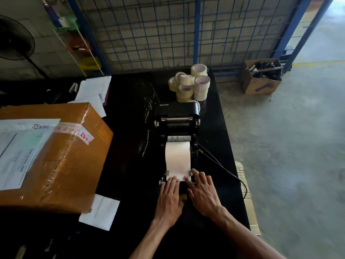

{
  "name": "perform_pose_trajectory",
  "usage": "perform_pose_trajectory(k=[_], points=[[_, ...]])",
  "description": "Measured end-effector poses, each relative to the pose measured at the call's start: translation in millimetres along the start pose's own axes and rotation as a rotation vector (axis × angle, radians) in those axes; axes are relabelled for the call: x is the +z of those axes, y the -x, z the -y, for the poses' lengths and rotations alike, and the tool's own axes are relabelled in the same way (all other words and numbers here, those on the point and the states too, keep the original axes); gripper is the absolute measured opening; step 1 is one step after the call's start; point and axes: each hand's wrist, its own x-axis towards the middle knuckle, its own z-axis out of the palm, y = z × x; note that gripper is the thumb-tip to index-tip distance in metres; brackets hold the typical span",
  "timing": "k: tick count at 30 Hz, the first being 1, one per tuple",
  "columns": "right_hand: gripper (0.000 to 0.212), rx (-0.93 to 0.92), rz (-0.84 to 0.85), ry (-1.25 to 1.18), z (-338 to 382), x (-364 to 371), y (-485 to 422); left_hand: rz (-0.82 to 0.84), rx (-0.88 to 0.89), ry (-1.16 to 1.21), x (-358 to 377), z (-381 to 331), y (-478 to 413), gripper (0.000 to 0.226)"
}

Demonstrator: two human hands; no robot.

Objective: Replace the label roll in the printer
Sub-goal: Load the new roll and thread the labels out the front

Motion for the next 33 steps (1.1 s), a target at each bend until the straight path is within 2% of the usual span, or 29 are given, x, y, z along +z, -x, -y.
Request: perform_pose_trajectory(k=[5,10,13,18,23,29,33], points=[[0.050,-0.064,-0.032,-0.001,-0.6,1.3,-2.4,-0.034,0.008,0.015,-8.1,-0.6,-5.1,0.071],[0.030,-0.120,-0.091,0.018,-6.9,-1.7,-13.8,-0.021,0.002,-0.035,-16.1,8.1,-18.2,0.060],[0.032,-0.110,-0.091,0.014,-5.5,-3.2,-22.6,0.017,0.029,-0.062,-14.2,11.1,-18.9,0.063],[0.036,-0.152,-0.053,0.033,-4.7,-7.5,-27.3,-0.009,0.037,-0.066,-15.5,11.2,-17.0,0.068],[0.038,-0.179,-0.037,-0.029,-8.6,-5.4,-24.8,-0.025,0.044,-0.043,-18.4,9.2,-11.5,0.059],[0.019,-0.265,-0.139,0.053,-10.0,-4.7,-24.0,-0.051,0.040,-0.040,-25.9,8.2,-12.1,0.050],[0.016,-0.282,-0.225,0.089,-10.4,-1.0,-19.6,-0.061,0.040,-0.036,-28.7,9.2,-12.8,0.044]])
